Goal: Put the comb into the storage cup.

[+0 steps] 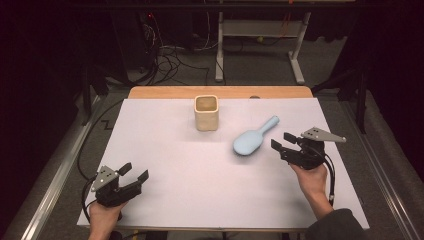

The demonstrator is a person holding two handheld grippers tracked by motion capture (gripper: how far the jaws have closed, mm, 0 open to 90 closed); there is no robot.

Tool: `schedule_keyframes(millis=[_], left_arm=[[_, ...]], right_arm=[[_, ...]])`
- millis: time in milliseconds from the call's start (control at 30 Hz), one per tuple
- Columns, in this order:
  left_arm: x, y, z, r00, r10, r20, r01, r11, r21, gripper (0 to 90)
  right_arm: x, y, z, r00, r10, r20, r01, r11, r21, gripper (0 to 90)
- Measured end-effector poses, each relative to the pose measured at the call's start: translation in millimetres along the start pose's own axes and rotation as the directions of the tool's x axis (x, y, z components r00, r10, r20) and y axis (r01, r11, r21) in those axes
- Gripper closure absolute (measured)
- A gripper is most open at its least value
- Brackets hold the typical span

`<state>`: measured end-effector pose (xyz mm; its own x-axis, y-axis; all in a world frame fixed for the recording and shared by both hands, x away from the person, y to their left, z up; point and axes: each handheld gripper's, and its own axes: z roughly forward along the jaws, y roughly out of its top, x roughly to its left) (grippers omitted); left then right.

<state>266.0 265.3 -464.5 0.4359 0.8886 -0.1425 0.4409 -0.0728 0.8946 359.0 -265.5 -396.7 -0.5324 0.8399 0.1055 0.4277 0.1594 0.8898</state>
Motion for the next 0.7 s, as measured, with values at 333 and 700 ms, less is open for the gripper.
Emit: schedule_keyframes(millis=[333,700], left_arm=[[-0.3,0.2,0.7,1.0000,0.003,-0.002,-0.003,1.0000,0.001,29.7],[-0.2,0.5,1.7,1.0000,0.006,0.000,-0.006,1.0000,0.004,29.7]], right_arm=[[-13.3,26.9,28.5,0.9993,-0.037,0.005,0.036,0.978,0.206,63.8],[-27.0,48.8,65.0,0.9987,-0.044,0.025,0.031,0.928,0.370,85.1]])
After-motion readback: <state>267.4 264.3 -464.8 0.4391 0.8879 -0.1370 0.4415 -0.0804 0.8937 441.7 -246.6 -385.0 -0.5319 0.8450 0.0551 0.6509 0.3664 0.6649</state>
